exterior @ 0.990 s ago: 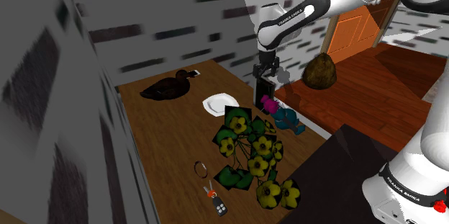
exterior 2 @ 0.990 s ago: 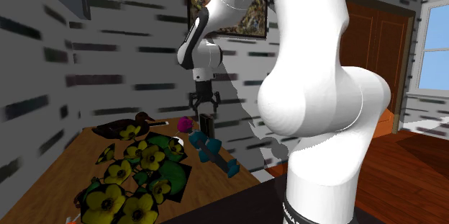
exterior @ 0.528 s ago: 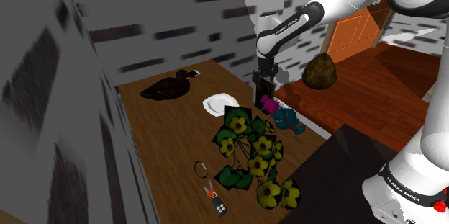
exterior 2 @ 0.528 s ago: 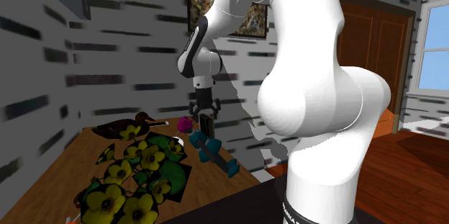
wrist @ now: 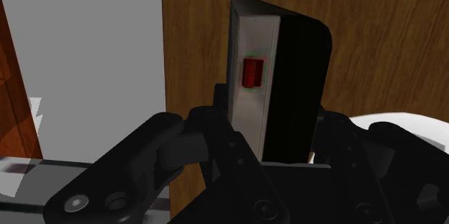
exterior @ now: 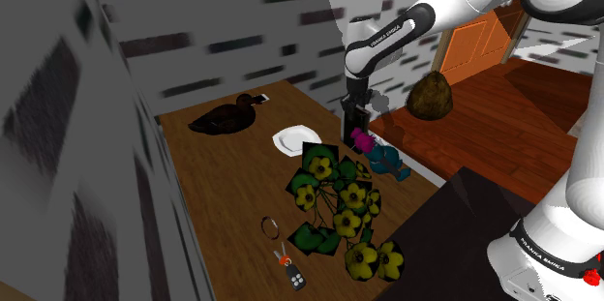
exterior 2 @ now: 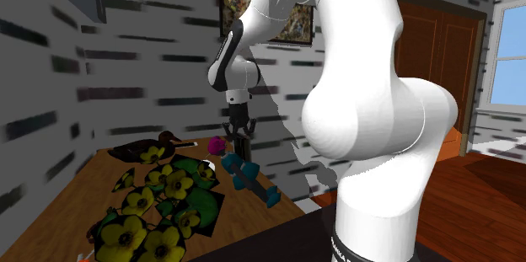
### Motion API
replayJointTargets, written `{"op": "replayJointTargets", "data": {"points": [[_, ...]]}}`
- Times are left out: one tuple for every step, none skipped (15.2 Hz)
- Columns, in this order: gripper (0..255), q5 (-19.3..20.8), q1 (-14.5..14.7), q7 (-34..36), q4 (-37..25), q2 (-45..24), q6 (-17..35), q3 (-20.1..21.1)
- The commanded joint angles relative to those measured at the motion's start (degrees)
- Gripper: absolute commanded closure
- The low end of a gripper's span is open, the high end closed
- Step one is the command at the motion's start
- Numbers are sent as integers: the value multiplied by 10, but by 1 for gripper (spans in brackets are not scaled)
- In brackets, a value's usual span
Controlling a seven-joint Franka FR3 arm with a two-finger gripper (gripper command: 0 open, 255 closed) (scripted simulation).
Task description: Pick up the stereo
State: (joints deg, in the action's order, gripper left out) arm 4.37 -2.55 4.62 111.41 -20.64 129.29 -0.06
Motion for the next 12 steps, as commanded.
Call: {"op": "replayJointTargets", "data": {"points": [[255,0,0,0,0,-1,0,0],[255,0,-1,0,0,-1,1,0],[255,0,-1,-1,-1,4,-6,0],[255,0,-1,-1,-3,8,-12,0],[255,-1,-1,-2,-5,13,-18,0],[255,-1,-1,-2,-7,17,-25,0],[255,-1,-1,-3,-9,21,-31,0],[255,-2,-1,-3,-12,25,-38,0],[255,-2,-1,-4,-14,29,-44,0],[255,-2,-1,-4,-17,33,-51,0],[255,-3,-1,-5,-19,37,-57,0],[255,-3,-1,-5,-22,41,-64,1]]}}
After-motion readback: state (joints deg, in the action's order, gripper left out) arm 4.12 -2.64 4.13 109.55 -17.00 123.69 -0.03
